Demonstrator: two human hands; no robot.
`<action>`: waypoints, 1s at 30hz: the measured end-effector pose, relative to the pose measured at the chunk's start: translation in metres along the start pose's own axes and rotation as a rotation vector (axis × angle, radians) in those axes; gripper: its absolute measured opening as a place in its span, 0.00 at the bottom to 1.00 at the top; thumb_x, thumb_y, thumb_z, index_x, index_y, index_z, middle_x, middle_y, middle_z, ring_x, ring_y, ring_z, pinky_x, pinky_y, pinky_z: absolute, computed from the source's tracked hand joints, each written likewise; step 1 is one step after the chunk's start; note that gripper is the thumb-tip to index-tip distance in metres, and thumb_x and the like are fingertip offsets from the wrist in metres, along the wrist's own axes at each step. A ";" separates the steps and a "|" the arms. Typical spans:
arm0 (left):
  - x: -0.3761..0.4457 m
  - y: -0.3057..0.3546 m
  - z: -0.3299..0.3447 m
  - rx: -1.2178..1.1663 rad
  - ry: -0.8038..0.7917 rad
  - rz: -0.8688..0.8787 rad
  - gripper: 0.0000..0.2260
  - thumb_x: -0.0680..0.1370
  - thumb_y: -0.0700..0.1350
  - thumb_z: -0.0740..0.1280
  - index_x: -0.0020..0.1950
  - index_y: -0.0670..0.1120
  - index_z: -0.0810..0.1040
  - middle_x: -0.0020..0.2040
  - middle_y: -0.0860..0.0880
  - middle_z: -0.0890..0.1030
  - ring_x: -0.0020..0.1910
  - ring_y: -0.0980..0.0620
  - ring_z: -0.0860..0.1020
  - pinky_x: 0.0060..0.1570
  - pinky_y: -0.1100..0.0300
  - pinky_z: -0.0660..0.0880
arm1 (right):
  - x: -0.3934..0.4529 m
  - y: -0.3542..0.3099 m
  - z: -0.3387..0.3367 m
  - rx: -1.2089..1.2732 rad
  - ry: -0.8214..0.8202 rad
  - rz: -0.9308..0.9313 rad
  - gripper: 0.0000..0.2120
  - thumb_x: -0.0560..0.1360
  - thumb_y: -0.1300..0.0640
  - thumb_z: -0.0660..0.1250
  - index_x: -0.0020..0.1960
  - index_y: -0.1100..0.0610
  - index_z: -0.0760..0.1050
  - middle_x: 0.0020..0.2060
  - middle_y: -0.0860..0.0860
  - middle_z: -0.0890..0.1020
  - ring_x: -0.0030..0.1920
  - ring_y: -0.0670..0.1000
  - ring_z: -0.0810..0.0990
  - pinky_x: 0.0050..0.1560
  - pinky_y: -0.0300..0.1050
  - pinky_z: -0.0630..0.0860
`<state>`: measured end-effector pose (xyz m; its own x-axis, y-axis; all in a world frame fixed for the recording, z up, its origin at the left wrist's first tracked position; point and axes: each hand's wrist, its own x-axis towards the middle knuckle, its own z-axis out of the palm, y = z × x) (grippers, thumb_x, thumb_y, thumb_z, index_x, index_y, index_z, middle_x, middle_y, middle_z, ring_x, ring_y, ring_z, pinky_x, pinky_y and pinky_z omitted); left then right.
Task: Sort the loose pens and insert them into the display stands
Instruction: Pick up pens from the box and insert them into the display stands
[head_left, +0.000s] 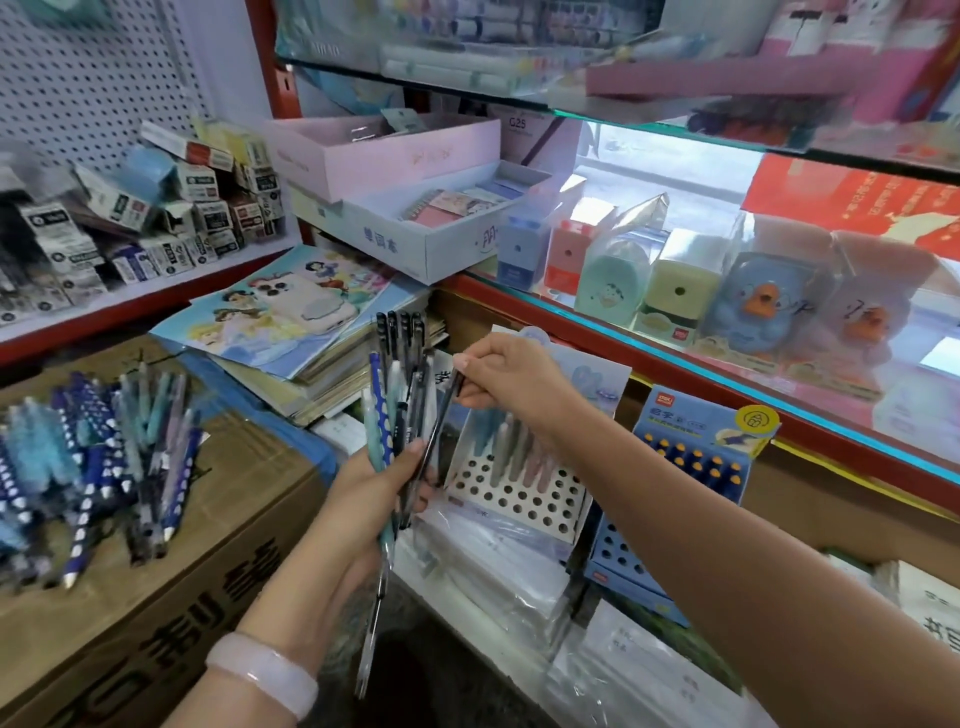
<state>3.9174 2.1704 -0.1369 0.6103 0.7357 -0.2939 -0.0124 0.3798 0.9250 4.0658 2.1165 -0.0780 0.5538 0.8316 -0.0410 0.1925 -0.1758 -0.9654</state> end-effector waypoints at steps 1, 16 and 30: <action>0.004 0.002 -0.006 -0.001 0.055 -0.003 0.06 0.78 0.41 0.63 0.42 0.42 0.74 0.29 0.46 0.77 0.22 0.56 0.72 0.22 0.65 0.70 | 0.004 -0.006 0.002 -0.006 0.007 -0.031 0.06 0.77 0.57 0.65 0.47 0.61 0.74 0.37 0.55 0.81 0.35 0.46 0.81 0.40 0.35 0.80; 0.061 0.033 -0.046 0.093 0.378 0.168 0.08 0.79 0.43 0.62 0.42 0.41 0.73 0.32 0.46 0.75 0.26 0.53 0.71 0.19 0.69 0.67 | 0.128 0.018 0.049 -0.601 0.248 -0.274 0.06 0.78 0.57 0.61 0.50 0.60 0.70 0.39 0.59 0.81 0.40 0.58 0.81 0.44 0.57 0.79; 0.071 0.032 -0.060 0.123 0.336 0.146 0.06 0.79 0.42 0.63 0.43 0.44 0.73 0.35 0.46 0.77 0.29 0.53 0.73 0.23 0.69 0.71 | 0.143 0.038 0.075 -0.795 0.090 -0.185 0.06 0.79 0.59 0.60 0.44 0.58 0.65 0.46 0.63 0.81 0.48 0.62 0.80 0.49 0.55 0.77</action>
<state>3.9126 2.2680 -0.1427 0.3154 0.9275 -0.2008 0.0275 0.2026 0.9789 4.0912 2.2686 -0.1397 0.5132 0.8443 0.1542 0.7848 -0.3888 -0.4826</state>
